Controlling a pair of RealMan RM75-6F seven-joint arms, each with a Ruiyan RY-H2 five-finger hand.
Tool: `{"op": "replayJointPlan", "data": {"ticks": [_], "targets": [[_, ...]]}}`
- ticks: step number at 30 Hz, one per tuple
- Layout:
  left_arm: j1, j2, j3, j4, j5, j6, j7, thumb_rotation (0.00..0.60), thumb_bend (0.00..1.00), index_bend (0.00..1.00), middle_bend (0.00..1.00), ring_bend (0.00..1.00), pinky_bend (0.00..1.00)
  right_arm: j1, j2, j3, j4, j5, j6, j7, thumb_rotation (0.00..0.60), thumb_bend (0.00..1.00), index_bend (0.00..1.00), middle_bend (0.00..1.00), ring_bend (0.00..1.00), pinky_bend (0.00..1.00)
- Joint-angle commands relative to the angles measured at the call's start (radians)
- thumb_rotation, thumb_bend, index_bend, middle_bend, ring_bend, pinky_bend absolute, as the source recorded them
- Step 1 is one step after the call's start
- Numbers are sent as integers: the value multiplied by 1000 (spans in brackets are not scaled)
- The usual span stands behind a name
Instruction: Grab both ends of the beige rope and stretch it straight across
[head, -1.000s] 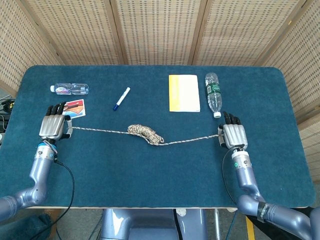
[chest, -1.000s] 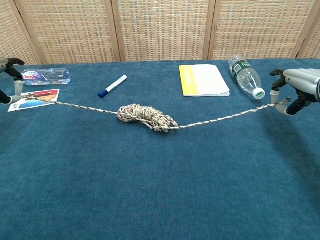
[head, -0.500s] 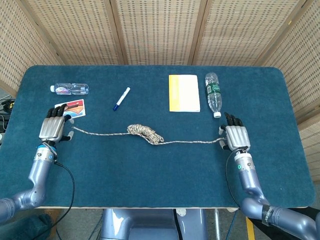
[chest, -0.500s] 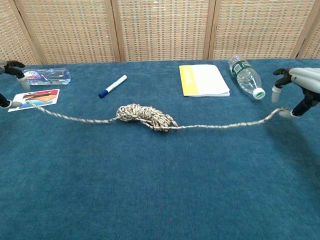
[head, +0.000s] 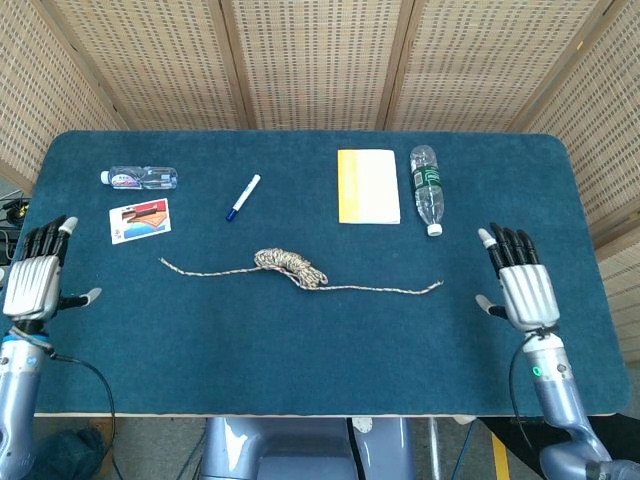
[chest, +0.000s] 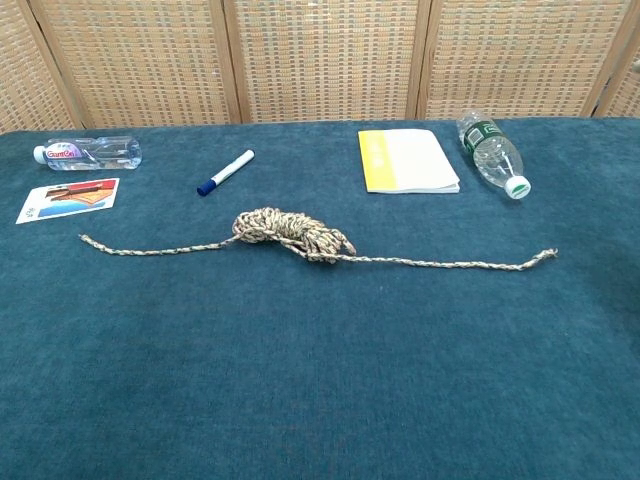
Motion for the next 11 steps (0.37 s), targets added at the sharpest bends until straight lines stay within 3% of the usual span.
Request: {"op": "replayJointPlan", "data": {"ticks": [1, 11], "targets": [[99, 33, 72, -46, 79, 100, -13, 600, 0, 0, 0, 0, 0, -68, 46, -46, -4, -71, 88, -1, 600, 0, 0, 0, 0, 0], [203, 87, 149, -116, 187, 188, -4, 600, 0, 0, 0, 0, 0, -173, 70, -103, -10, -149, 189, -39, 600, 0, 0, 0, 0, 0]]}}
